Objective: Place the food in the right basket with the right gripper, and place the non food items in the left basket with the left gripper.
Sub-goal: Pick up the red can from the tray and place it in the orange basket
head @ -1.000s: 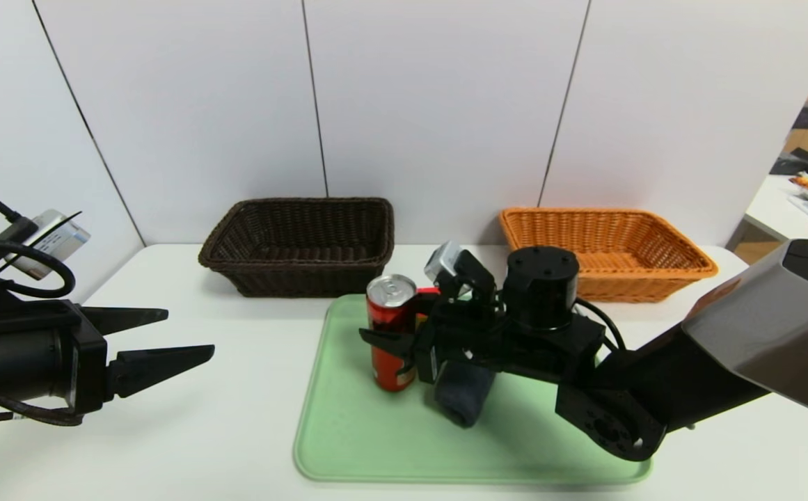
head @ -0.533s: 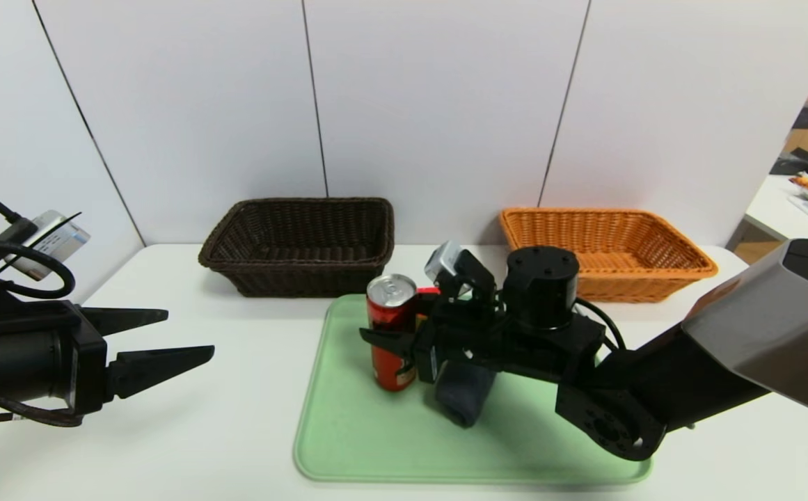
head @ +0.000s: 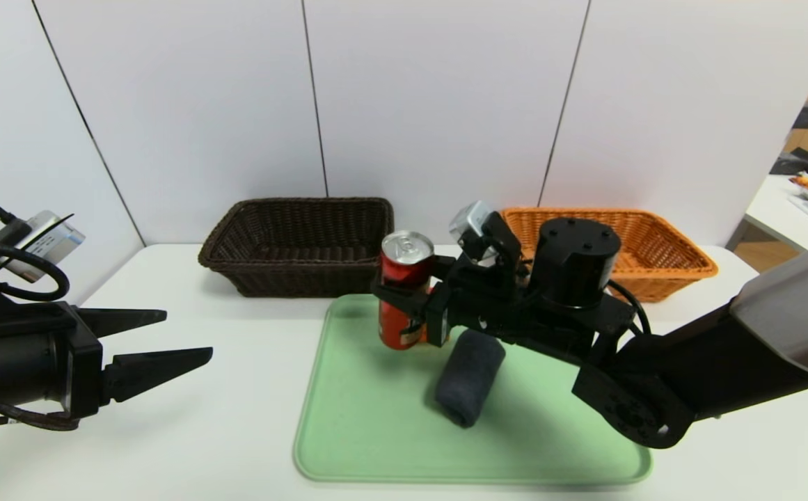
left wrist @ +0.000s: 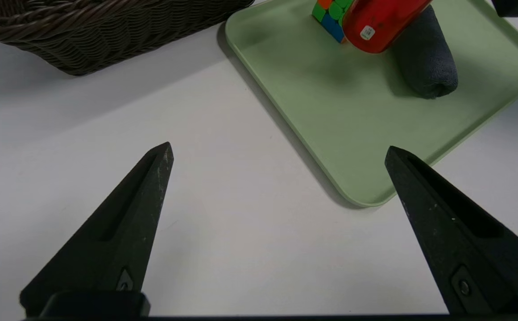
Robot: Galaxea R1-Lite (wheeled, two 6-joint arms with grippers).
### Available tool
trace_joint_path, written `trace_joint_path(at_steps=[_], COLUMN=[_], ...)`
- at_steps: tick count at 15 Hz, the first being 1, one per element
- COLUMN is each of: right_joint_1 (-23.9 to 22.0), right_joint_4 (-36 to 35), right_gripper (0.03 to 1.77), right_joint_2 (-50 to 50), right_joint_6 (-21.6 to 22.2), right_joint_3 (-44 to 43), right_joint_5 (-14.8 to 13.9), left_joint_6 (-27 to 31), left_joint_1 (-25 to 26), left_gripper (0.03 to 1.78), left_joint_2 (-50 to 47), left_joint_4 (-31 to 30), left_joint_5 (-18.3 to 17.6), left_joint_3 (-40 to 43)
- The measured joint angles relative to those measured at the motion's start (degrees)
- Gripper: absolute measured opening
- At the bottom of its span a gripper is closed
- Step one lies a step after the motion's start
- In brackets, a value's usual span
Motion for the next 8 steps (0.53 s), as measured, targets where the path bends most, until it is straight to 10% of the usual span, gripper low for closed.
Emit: trace_joint_path(at_steps=[8], right_joint_1=[-8.17], right_joint_4=[11.86], right_gripper=[0.94], right_joint_2=[-6.23], right_joint_6=[0.02], right_joint_3=[-8.41], right_joint_5=[-2.23], left_joint_6=[-0.11], left_joint_1=[0.02], left_gripper=[1.69], left_joint_2=[-0.67], left_joint_4=[0.0], left_joint_5=[-0.11], left_joint_3=[0.35])
